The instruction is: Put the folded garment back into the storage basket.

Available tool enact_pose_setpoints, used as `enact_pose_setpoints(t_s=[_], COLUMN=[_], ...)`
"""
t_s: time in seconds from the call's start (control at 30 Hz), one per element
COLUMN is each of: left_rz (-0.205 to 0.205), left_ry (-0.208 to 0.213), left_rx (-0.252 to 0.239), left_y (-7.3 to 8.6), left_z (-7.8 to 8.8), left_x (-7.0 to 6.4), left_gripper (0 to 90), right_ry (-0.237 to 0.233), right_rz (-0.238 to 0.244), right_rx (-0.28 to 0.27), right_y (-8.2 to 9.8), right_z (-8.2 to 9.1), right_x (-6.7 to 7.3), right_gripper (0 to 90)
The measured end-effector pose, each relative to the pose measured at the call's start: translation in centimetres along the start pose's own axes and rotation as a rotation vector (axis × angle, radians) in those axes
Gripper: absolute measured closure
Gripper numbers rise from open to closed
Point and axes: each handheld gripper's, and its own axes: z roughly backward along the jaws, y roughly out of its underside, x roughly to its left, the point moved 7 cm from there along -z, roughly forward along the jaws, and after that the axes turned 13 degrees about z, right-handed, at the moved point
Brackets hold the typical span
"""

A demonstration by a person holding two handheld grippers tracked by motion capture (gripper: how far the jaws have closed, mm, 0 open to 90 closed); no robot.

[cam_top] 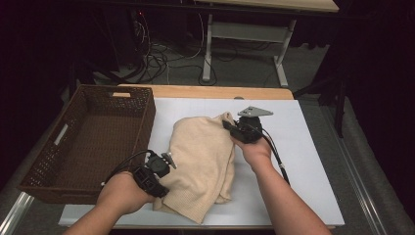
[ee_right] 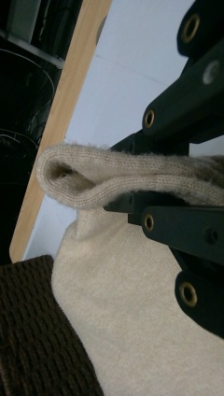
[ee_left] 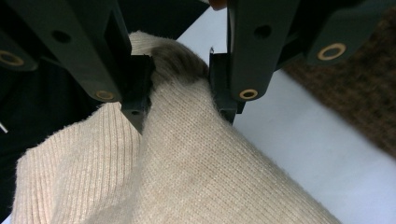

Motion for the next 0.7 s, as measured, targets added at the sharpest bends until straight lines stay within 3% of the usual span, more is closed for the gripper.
enact_pose_setpoints(t_s=[0.33,0.7], left_rz=[0.014,-0.005], left_ry=[0.003,0.009], left_rx=[0.050,0.055], left_y=[0.9,0.7], left_z=[0.5,0.5], left_x=[1.4,1.5], left_gripper=[65.4,65.4], right_ry=[-0.020,-0.006], right_rz=[0.021,0.015], right_rx=[-0.005,0.004], right_y=[-0.9,-0.8], right_z=[-1.6,-1.8], right_x=[2.2,2.2], right_gripper=[80.2,80.2])
